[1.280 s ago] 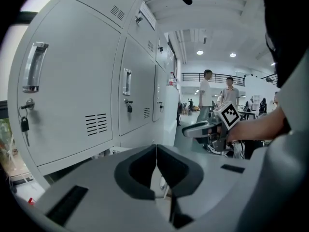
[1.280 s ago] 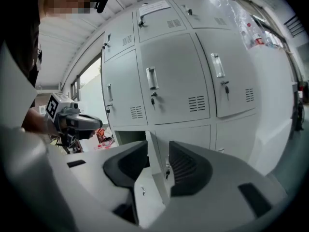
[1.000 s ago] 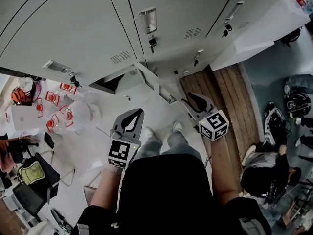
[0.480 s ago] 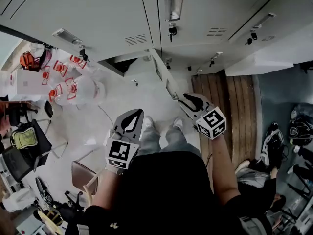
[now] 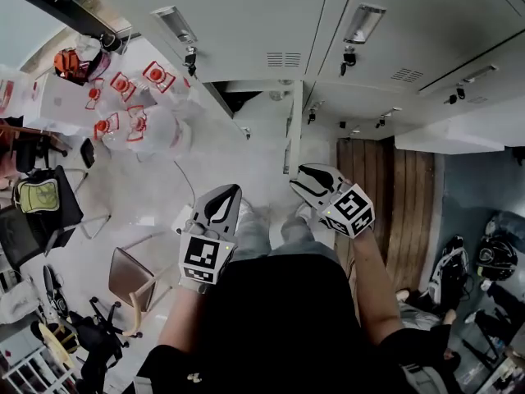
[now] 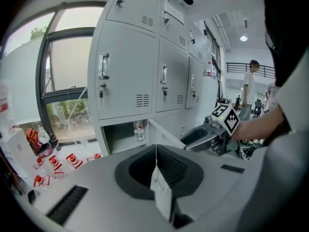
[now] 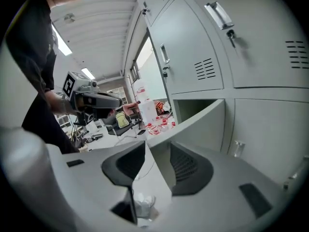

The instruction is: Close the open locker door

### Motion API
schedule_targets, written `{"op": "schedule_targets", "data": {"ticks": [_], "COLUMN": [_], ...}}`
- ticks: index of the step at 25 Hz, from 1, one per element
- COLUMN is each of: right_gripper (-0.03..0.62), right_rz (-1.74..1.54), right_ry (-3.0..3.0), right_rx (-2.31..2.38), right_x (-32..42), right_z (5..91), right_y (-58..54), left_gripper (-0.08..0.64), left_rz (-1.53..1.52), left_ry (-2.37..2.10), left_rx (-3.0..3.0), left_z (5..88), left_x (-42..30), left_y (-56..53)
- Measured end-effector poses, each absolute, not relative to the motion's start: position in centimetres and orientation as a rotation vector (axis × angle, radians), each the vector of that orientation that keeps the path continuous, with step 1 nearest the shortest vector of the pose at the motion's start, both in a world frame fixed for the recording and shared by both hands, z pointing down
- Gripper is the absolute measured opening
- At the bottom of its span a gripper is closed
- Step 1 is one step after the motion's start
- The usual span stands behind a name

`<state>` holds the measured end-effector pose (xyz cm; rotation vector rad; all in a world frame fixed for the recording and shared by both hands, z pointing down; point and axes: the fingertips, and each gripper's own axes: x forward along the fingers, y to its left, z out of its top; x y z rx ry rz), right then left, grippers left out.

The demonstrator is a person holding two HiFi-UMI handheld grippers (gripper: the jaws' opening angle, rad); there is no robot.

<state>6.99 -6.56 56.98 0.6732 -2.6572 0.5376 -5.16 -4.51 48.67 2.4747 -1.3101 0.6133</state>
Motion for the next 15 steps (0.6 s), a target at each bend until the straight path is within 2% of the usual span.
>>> {"op": "schedule_targets", "data": {"ticks": [15], "right_gripper": [0.163], "right_rz": [0.471], "right_ry": [-2.621], "right_rx": [0.825], "right_x": [-6.1], "right_z": [57.4], "right_y": [-12.0], "left_gripper": [0.023], "left_rz": [0.529], "left_ry": [-1.289], "left_rx": [2.495], "left_z": [48.8], "left_x": [-17.7], "left_y": [-6.3]}}
